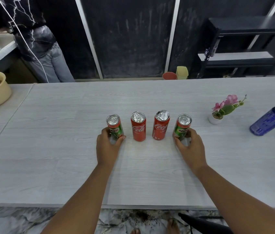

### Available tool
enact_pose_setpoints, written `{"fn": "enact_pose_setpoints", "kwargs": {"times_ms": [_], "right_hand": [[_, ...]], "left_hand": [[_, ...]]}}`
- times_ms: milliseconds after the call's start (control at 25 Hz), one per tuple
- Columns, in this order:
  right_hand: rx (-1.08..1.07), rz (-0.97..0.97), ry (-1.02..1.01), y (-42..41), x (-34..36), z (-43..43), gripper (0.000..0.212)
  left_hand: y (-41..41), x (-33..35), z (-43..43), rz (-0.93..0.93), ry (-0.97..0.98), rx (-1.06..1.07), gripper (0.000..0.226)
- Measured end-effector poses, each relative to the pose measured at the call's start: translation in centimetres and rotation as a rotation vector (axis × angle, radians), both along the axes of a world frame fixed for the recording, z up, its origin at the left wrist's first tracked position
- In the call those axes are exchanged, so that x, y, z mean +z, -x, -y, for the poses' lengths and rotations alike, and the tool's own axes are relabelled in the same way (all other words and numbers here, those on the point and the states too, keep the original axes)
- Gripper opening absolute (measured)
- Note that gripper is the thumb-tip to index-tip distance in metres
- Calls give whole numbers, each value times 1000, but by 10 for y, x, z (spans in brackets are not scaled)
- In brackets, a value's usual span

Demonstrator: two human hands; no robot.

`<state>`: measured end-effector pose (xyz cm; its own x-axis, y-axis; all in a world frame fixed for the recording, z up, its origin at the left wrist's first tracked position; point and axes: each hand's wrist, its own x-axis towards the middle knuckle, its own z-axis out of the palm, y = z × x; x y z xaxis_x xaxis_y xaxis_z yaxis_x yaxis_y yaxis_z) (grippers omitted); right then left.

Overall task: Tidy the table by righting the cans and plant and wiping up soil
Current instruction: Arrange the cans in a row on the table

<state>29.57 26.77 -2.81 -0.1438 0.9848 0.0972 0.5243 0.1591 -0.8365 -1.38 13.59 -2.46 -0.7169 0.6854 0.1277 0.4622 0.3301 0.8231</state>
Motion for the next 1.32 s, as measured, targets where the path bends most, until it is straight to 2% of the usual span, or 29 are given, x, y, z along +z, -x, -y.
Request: {"fn": "enact_pose_setpoints", "kwargs": {"times_ms": [160, 280, 400, 600, 720, 800, 960, 1040, 1160, 1240, 1320], "right_hand": [[-2, -9, 14, 1, -1, -1, 62], [6, -43, 37, 0, 3, 3, 83], [-94, -146, 84, -12, 7, 18, 94], [-207, -200, 78, -59, 4, 41, 68], [-304, -181, 65, -100, 7, 31, 59], [-394, -186, 66, -132, 11, 13, 57], [-594, -235, 67, -185, 23, -34, 62], [-635, -304, 47, -203, 29, -59, 75], [-615, -352, 74, -217, 39, -95, 97], [-552, -377, 89, -224, 39, -119, 97], [-450, -370, 107, -231, 37, -136, 87]], "left_hand": [[1, 2, 0, 24, 40, -11, 74], [-21, -3, 24, 26, 81, 43, 92], [-57, -17, 59, -170, 100, 5, 77], [-123, -24, 41, -403, 66, -400, 48], [-172, -22, 4, -477, 32, -622, 41], [-200, -20, -20, -484, 24, -696, 41], [-230, -25, -44, -528, -8, -743, 38], [-230, -29, -46, -535, -25, -747, 36], [-227, -34, -49, -535, -31, -748, 35], [-228, -34, -51, -529, -29, -743, 34], [-228, -33, -51, -521, -26, -737, 34]]}}
